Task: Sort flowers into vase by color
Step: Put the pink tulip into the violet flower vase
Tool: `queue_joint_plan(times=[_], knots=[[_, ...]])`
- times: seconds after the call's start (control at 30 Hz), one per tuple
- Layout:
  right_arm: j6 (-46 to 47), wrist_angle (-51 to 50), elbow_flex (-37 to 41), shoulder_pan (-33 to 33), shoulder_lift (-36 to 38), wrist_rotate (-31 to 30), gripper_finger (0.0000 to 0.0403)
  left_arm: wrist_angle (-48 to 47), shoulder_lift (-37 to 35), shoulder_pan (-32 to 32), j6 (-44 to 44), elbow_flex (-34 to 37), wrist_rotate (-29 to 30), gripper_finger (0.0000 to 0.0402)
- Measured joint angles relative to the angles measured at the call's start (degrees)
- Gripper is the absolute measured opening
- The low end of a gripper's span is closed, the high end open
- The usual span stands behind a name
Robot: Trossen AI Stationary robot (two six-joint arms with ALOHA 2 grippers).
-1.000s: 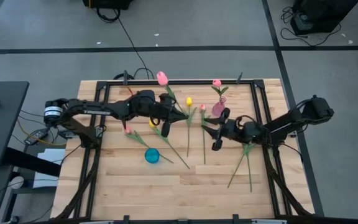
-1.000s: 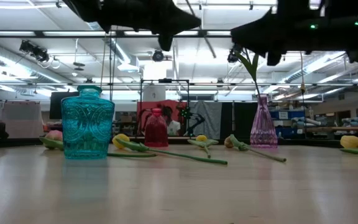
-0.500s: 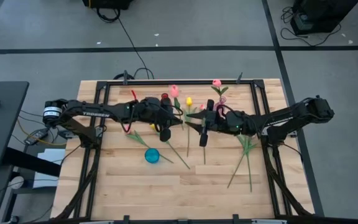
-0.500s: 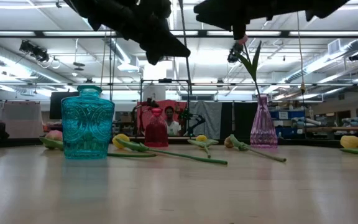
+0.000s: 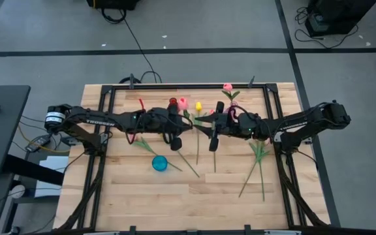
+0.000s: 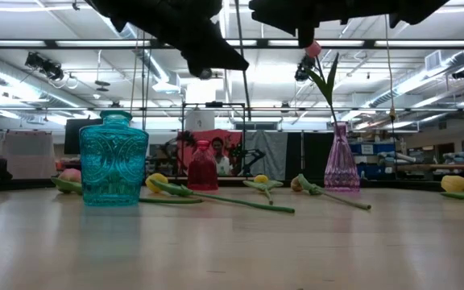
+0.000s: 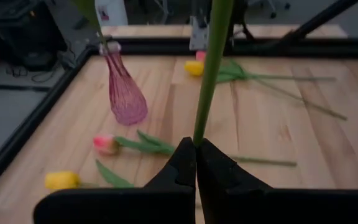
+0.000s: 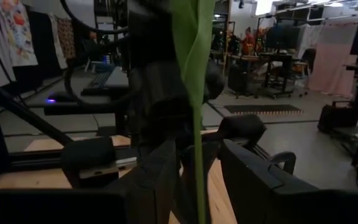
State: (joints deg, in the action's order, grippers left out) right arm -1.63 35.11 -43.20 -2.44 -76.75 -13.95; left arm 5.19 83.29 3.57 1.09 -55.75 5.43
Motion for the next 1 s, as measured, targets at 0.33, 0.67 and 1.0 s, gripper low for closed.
queue_joint_plan(times=[0.33, 0.67, 1.0], knots=[[-3.02, 1.12, 0.0, 0.07, -0.02, 0.15, 0.0137, 2.72, 6.3, 0.0, 0.08, -3.47, 0.01, 0.0005], [-5.54, -0.7, 0.0, 0.33, -0.02, -1.57, 0.0105, 0.75, 7.23, 0.0, 0.52, -5.66, -2.37, 0.0006], [-5.35, -1.55, -0.09, 1.12, 0.0, -2.94, 0.0012, 0.26, 7.51, -0.14, 3.62, -5.66, -0.31, 0.0031]])
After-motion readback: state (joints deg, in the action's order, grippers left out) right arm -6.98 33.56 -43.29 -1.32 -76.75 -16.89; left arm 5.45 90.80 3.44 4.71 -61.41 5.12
